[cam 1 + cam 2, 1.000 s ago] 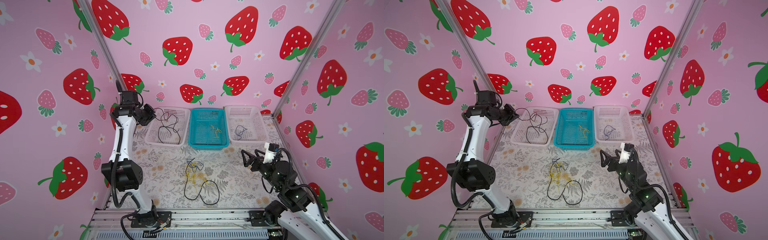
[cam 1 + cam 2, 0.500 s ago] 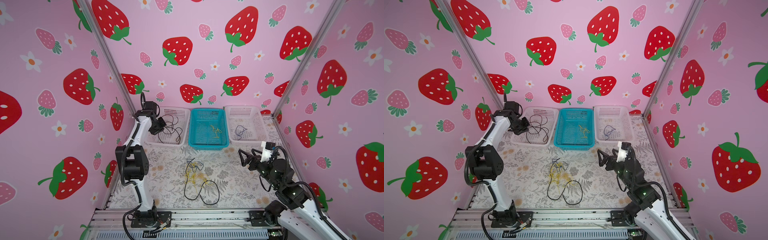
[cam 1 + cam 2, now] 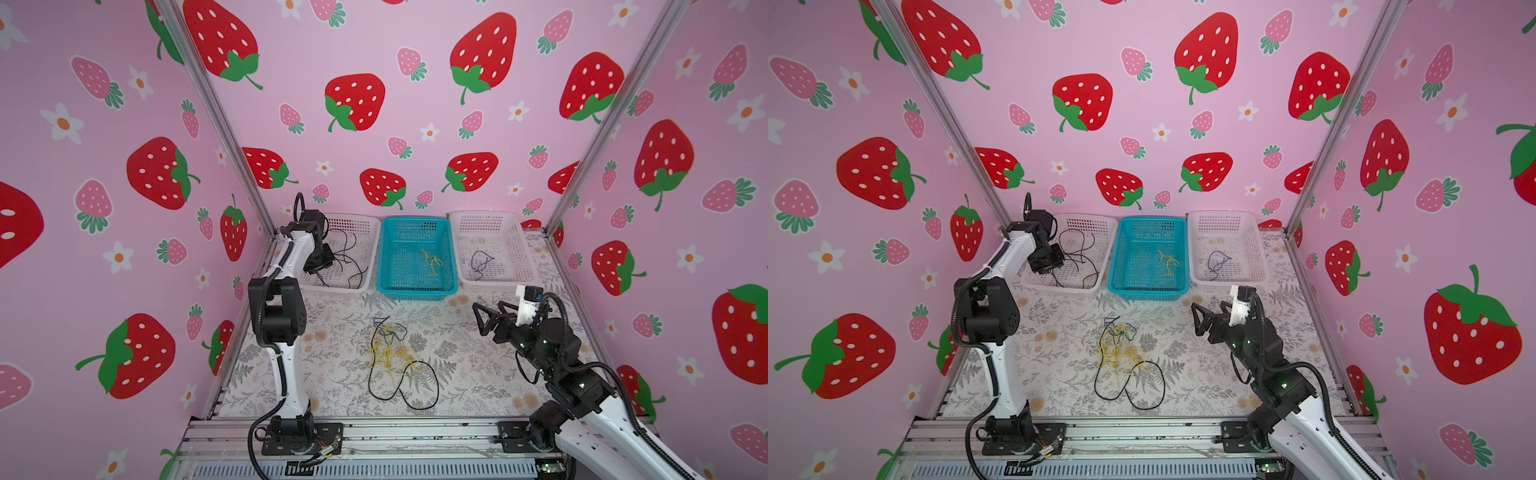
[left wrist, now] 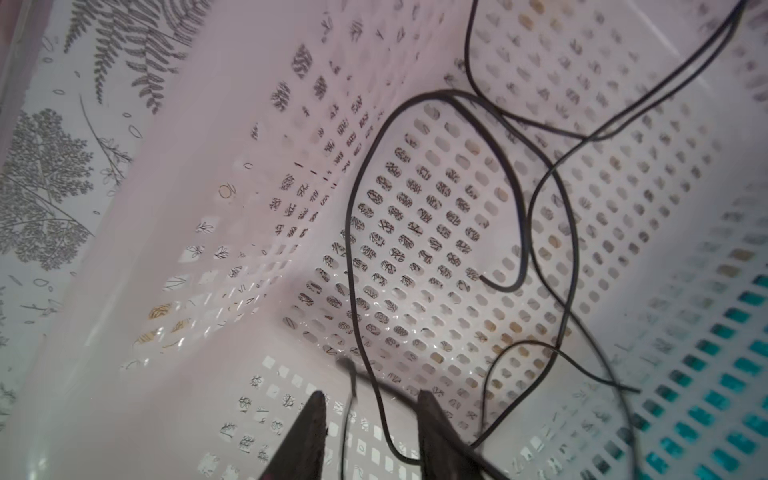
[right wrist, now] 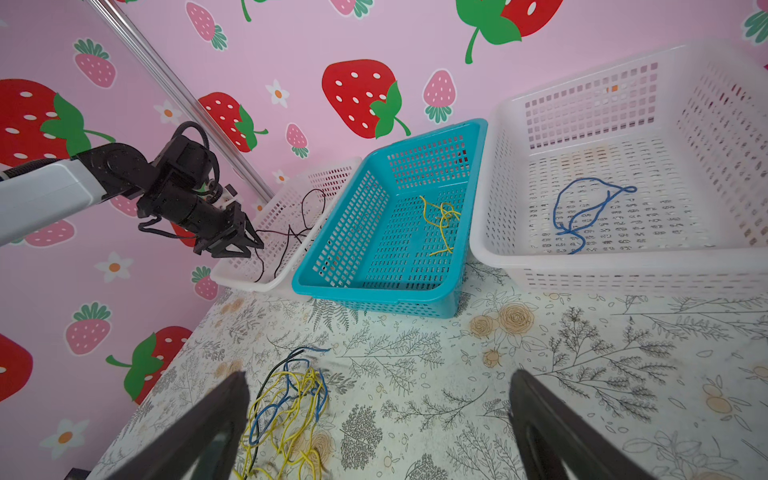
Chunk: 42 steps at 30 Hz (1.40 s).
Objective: Untangle the cables
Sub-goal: 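Lower the black cable into the white basket and open the left gripper, then bring the left gripper back while the right gripper reaches down to the yellow-blue tangle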
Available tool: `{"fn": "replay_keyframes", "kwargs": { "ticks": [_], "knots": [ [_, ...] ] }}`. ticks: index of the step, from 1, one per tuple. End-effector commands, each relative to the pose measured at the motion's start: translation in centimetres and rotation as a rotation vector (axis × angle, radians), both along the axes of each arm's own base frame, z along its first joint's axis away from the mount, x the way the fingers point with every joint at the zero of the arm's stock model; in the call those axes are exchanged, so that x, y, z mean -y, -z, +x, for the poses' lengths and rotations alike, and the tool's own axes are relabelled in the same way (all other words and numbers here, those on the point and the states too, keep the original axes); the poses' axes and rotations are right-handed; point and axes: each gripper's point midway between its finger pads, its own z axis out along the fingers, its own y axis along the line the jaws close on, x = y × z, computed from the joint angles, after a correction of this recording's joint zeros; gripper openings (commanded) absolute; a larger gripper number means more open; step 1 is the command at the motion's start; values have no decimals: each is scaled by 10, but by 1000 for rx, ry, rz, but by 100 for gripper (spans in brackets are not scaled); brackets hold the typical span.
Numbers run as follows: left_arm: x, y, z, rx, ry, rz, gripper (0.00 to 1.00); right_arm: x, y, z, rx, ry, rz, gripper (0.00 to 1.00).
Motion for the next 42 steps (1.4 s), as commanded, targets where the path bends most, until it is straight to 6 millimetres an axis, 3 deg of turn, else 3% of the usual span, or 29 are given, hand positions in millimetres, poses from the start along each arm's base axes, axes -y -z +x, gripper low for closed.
{"fn": "replay_keyframes", "kwargs": {
  "ticks": [1,6,9,15,19,24,31,36,39,42],
  "knots": [
    [-10,-39,7,56,-11,61,47,-3,-5,0,14,-12,23,98],
    [-10,-95,13,208,-10,69,55,-6,-2,-1,9,-29,15,98],
    [0,-132,7,312,20,69,63,-8,0,-1,8,-39,2,98],
    [34,-183,-29,511,80,-6,78,-26,14,-4,-24,-131,-27,98],
    [61,-200,-67,641,148,-67,100,-48,26,-12,-54,-232,-69,97],
    [86,-196,-121,725,252,-95,99,-76,57,-30,-121,-352,-158,95],
    [100,-147,-184,662,389,-177,99,-120,114,-78,-232,-585,-258,90],
    [90,-121,-213,638,383,-155,99,-142,151,-99,-340,-692,-293,83],
    [89,-116,-220,696,308,-212,99,-151,165,-98,-374,-693,-291,77],
    [100,-117,-225,731,380,-238,99,-159,172,-93,-383,-689,-291,72]
  ]
}}
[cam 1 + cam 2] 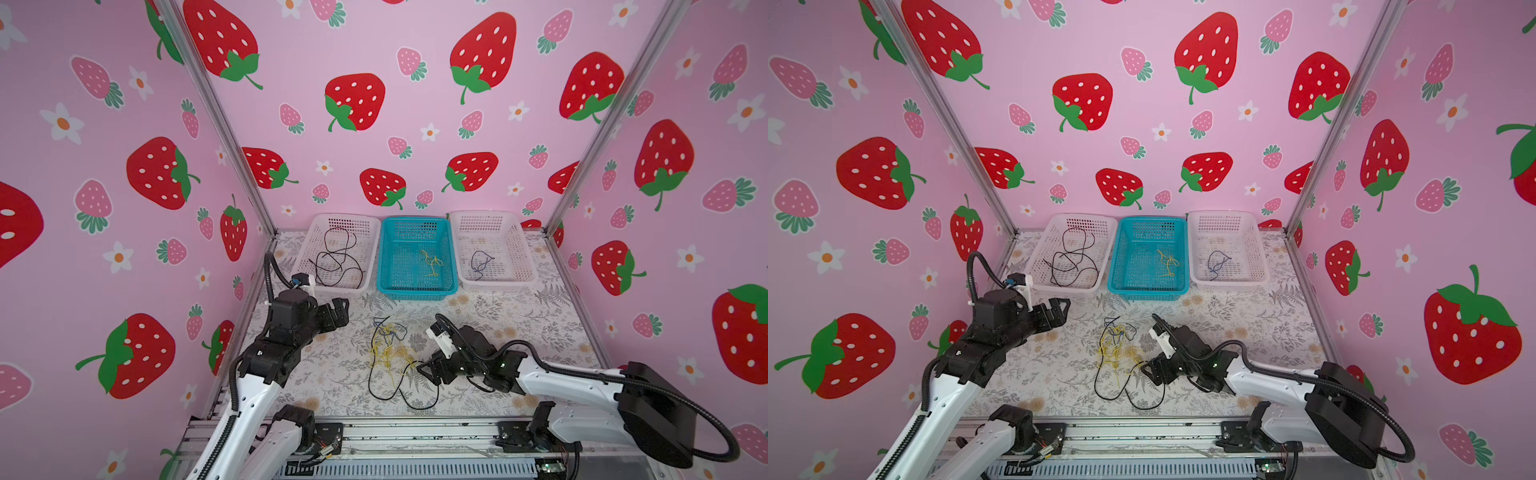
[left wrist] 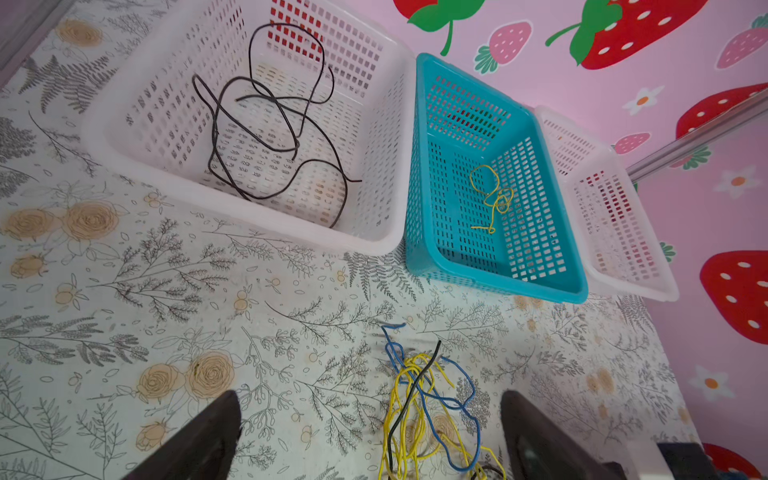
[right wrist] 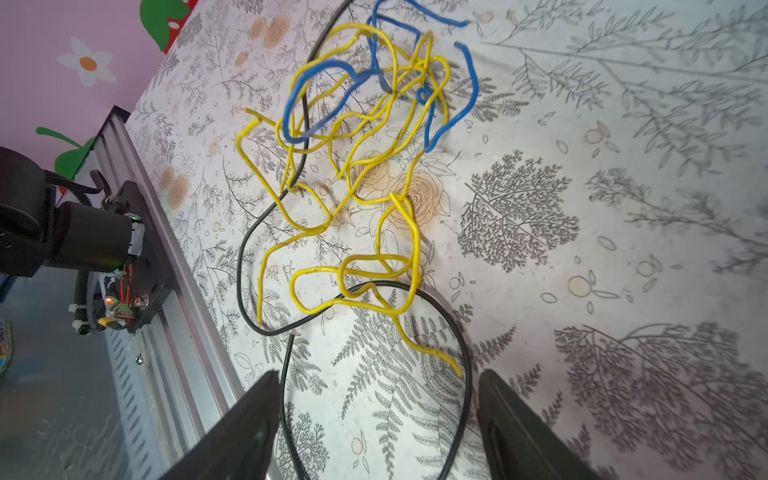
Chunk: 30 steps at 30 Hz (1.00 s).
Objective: Untangle the cables
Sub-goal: 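Bring the left gripper back while the right gripper reaches down to the yellow-blue tangle, then lift the yellow-blue tangle with the right gripper while the left gripper grasps it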
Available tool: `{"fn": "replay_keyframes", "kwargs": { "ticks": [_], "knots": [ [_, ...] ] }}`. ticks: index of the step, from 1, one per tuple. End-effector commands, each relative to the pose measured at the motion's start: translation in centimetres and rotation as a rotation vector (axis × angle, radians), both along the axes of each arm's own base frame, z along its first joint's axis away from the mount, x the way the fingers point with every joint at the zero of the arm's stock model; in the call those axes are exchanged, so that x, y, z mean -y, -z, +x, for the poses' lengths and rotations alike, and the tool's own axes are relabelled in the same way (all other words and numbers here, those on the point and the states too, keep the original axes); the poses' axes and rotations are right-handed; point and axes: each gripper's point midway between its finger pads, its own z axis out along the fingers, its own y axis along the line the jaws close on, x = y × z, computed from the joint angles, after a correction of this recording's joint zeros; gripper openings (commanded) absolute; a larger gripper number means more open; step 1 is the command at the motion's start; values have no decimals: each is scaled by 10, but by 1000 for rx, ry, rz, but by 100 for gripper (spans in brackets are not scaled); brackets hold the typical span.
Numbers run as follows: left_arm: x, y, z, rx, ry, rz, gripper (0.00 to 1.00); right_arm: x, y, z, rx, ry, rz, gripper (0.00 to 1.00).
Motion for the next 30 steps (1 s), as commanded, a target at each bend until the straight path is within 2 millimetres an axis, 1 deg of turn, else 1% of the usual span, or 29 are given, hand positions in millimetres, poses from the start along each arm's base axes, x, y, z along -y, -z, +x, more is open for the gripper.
{"fn": "replay_keyframes", "kwargs": {
  "ticks": [1,6,8,10,15,17,19,21,22,23,24,26,30],
  "knots": [
    [12,-12,2,58,48,-42,99,-17,-6,5,4,-3,56,70],
    [12,3,5,-30,46,-12,100,-26,11,17,1,36,30,48],
    [12,8,6,-63,48,-6,99,-30,14,20,6,38,34,47],
    [13,11,7,-91,52,-1,99,-34,13,21,14,31,48,46],
    [15,11,7,-93,61,-2,99,-42,-1,29,51,46,101,48],
    [15,12,8,-92,60,-3,99,-47,-4,30,50,41,118,46],
    [15,12,8,-95,60,-4,98,-50,-2,30,47,30,119,39],
    [15,14,8,-102,58,-4,98,-52,-1,30,47,29,120,35],
    [20,15,7,-112,81,-19,98,-52,-1,30,49,27,124,31],
    [20,15,6,-115,85,-20,98,-52,-2,30,50,28,128,29],
    [21,15,7,-116,88,-22,98,-53,-4,30,52,25,137,28],
    [22,15,7,-118,91,-24,98,-53,-7,30,57,22,143,20],
    [22,17,8,-126,93,-25,97,-52,-21,31,93,14,161,5]
  ]
}}
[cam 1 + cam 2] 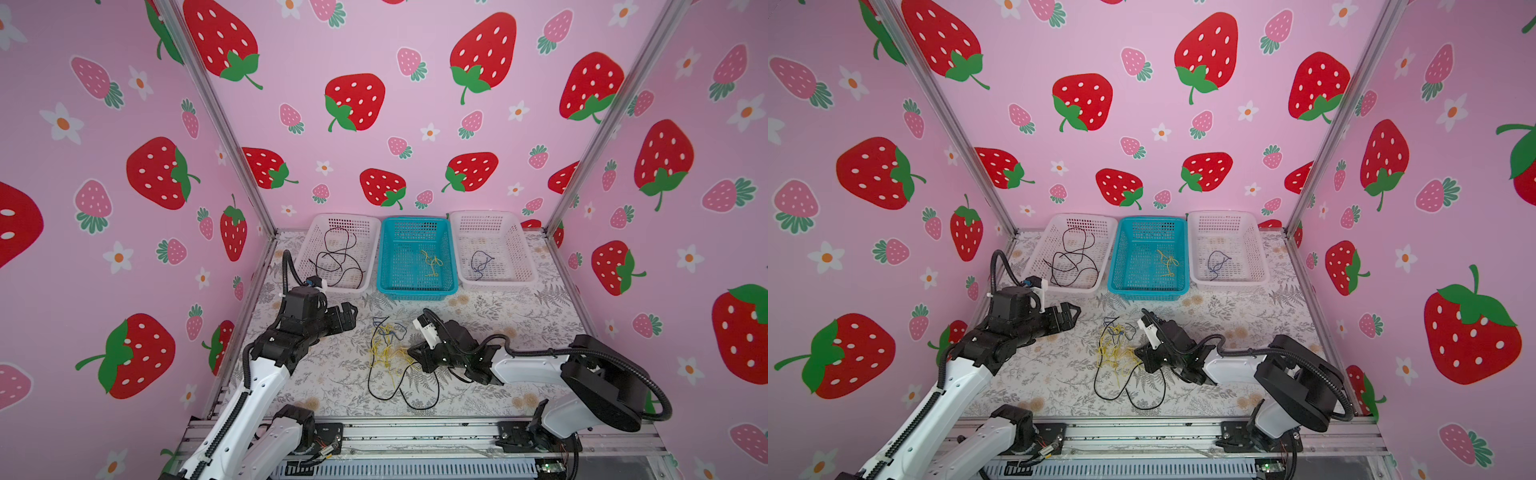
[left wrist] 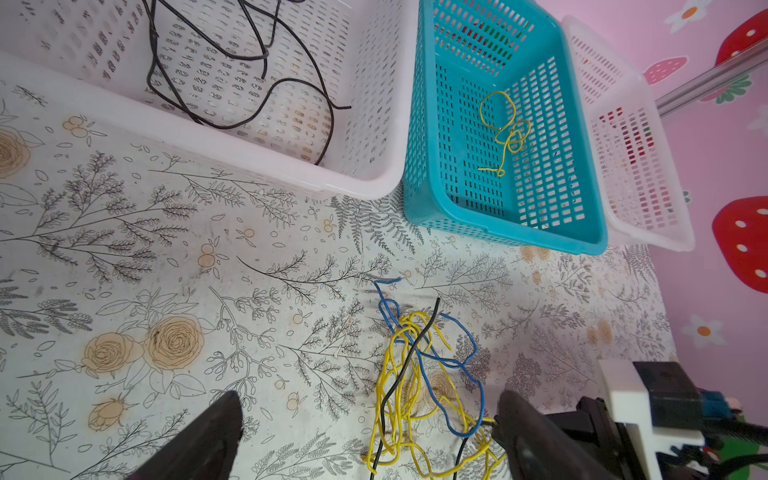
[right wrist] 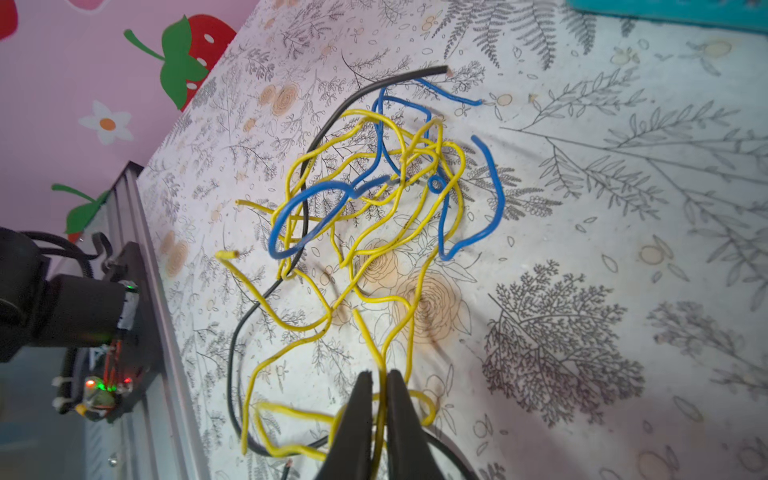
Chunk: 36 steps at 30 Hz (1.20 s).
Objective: Untangle the cables
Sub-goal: 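Lift the yellow-blue tangle with the right gripper while the left gripper grasps it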
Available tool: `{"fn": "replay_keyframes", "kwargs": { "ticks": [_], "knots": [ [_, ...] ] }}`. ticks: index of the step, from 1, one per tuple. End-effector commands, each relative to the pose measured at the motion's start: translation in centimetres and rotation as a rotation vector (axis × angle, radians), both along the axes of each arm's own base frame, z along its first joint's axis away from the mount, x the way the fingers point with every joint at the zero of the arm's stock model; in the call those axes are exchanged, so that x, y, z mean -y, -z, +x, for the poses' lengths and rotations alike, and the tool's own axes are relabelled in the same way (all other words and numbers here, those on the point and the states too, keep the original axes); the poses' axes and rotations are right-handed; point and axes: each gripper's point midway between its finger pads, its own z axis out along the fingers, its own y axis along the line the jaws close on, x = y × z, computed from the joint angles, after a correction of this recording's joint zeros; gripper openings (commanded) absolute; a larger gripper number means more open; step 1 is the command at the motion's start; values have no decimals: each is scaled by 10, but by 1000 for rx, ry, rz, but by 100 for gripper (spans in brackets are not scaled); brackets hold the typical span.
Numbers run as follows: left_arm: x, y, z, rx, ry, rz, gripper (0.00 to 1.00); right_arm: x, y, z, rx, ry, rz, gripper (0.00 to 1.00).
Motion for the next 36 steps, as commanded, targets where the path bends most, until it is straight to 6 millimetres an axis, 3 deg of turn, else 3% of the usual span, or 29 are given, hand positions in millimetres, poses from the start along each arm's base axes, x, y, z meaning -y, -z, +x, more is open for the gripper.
{"fn": "replay_keyframes", "kwargs": {
  "ticks": [1,8,11,18,22,30,36],
  "knots": [
    [5,-17,2,27,20,-17,97,-5,-25,2,57,-11,54,2],
    [8,-16,3,19,33,-25,97,4,-58,6,152,5,64,0],
    [10,-15,3,10,42,-34,97,9,-81,10,220,11,59,0],
    [26,-17,1,-5,121,-92,97,30,-187,13,490,29,176,0],
    [35,-21,-1,1,168,-129,97,36,-224,9,561,22,224,0],
    [69,-32,-17,20,241,-332,95,38,-263,5,633,11,275,0],
    [79,-51,-27,148,215,-571,96,36,-260,4,626,-3,277,0]
  ]
}}
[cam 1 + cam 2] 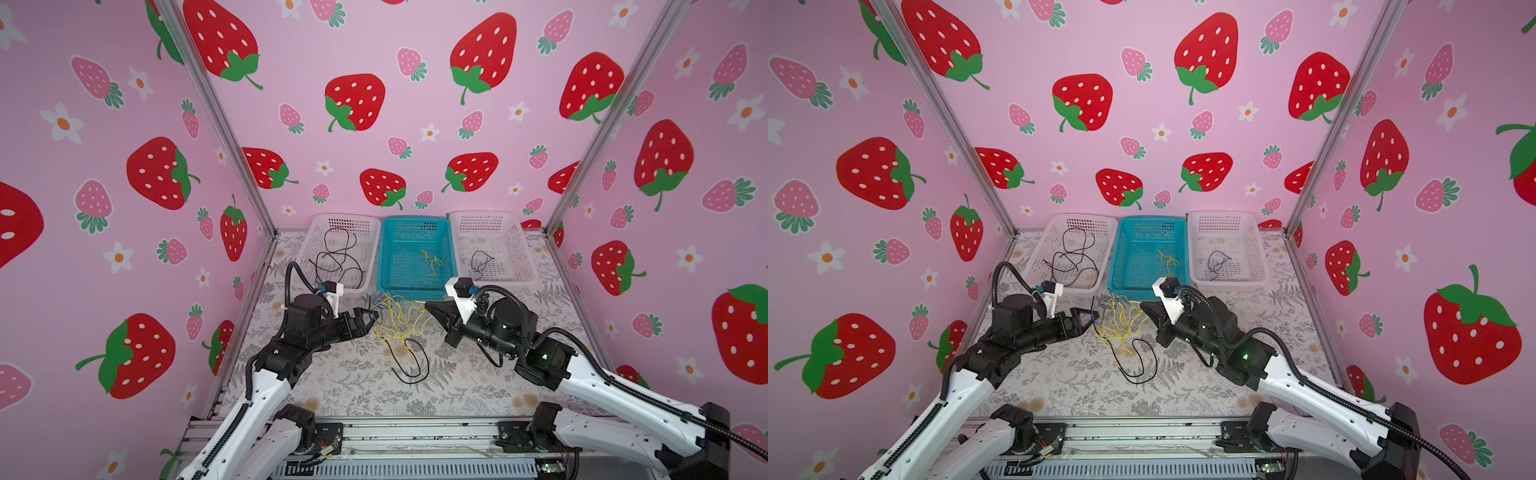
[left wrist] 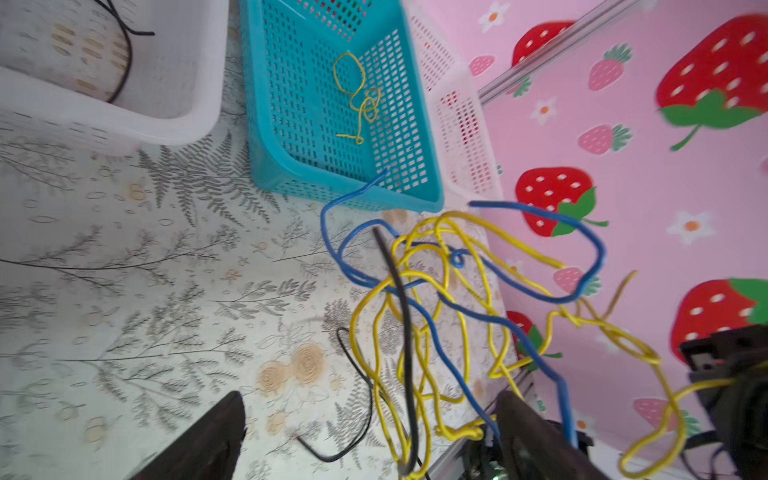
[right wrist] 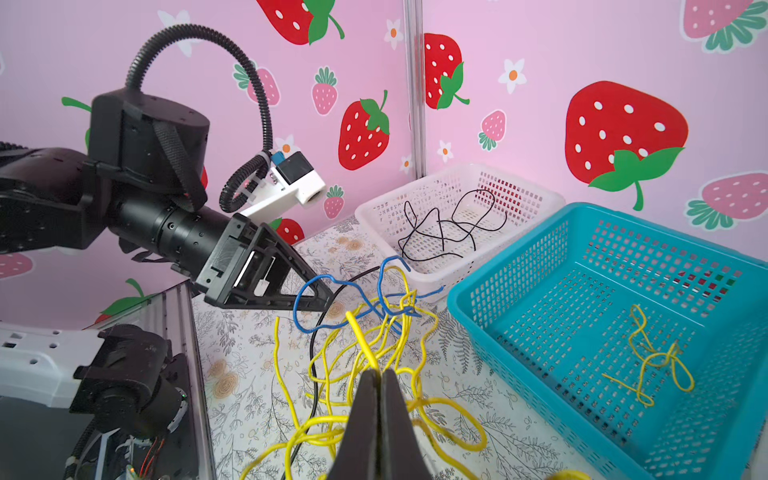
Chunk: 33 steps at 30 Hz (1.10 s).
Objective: Untangle the cables
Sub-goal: 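Lift the yellow-blue tangle with the right gripper while the left gripper grasps it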
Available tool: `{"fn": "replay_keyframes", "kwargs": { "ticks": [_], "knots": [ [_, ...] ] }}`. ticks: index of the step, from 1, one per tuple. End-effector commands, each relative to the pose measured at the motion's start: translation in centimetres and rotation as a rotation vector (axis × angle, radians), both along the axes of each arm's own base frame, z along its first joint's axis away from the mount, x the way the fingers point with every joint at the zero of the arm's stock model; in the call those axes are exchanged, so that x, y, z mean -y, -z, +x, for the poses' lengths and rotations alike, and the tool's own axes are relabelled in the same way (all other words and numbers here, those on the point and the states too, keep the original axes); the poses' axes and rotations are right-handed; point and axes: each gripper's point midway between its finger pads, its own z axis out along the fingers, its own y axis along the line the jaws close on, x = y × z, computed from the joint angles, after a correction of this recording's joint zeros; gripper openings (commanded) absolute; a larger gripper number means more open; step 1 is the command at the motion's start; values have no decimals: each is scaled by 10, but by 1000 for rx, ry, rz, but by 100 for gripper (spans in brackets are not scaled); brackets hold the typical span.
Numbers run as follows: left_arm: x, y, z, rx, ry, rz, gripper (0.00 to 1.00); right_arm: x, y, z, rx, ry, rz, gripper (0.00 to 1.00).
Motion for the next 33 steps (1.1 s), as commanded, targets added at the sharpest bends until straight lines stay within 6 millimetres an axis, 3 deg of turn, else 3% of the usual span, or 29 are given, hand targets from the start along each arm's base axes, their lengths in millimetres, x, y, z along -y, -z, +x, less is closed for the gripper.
{"fn": "replay_keyframes", "kwargs": {
  "ticks": [1,9,15,23,24,28,33],
  "knots": [
    [11,-34,-1,93,-6,-210,95,-2,-14,-4,37,-18,23,0],
    [17,-28,-10,82,-3,-307,85,-3,-9,-4,25,-21,30,0],
    [33,-25,-11,85,37,-334,52,-7,-8,-4,9,-33,48,0],
    [41,-24,-12,92,65,-294,7,6,-10,3,6,42,66,0],
    [40,-23,-12,94,61,-291,0,9,-7,6,1,67,62,0],
    [39,-19,-12,94,59,-271,0,36,-2,24,-12,230,54,0],
    [30,-13,-13,95,27,-195,0,88,32,67,-118,530,-23,0]
  ]
}}
